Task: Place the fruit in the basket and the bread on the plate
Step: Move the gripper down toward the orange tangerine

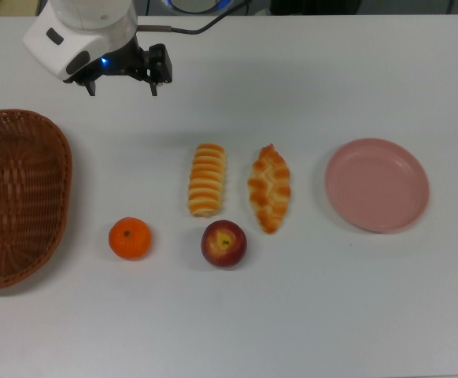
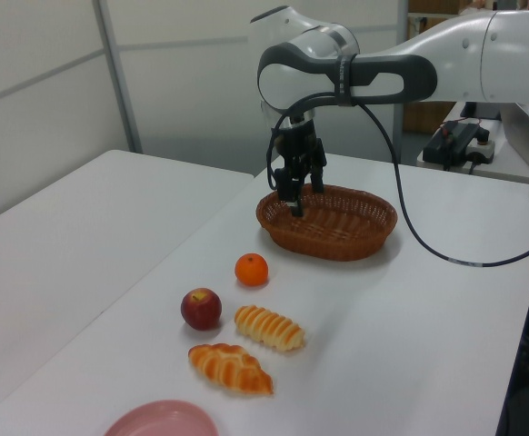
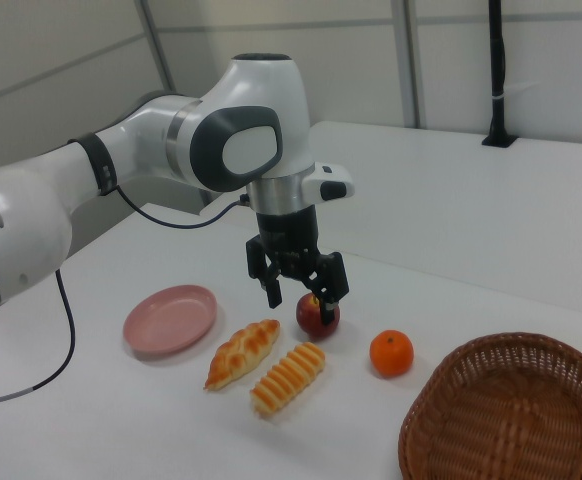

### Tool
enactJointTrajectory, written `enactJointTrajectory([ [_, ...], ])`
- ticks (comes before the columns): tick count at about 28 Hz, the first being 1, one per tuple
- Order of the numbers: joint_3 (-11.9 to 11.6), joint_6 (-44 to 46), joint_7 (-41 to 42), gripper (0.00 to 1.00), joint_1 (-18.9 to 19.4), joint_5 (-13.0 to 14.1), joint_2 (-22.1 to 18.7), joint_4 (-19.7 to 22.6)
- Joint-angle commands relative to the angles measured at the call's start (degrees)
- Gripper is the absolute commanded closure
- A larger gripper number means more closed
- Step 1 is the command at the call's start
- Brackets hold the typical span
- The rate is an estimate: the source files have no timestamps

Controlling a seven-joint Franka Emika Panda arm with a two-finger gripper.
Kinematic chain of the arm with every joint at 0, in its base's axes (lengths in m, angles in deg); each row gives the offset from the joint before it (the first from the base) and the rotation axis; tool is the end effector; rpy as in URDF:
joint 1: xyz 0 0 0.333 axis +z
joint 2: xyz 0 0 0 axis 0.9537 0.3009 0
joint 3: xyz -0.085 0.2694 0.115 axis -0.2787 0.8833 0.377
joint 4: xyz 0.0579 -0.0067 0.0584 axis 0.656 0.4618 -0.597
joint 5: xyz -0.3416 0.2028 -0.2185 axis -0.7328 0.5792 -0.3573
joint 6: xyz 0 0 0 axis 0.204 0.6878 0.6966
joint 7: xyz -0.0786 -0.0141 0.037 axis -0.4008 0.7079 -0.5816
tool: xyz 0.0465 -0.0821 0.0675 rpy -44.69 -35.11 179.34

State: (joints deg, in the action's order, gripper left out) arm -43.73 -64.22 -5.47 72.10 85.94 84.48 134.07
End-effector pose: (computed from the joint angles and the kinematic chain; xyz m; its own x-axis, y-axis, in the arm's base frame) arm 0.6884 -0.0471 0.5089 0.9871 0.0774 -0.1399 0.0827 -0.9960 0.0328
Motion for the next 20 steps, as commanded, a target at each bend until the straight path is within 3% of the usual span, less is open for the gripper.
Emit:
enactJointTrajectory([
  [1,-0.35,-6.18,1.32,0.0,-1.1,2.18,-0.45,0.56],
  [6,0.17,-9.12,1.67,0.0,-0.58,2.64,0.95,0.56],
  [14,1.76,-21.78,-0.08,0.0,5.74,2.46,5.78,1.09],
  [20,1.76,-28.72,-3.33,0.0,6.01,2.02,10.44,1.09],
])
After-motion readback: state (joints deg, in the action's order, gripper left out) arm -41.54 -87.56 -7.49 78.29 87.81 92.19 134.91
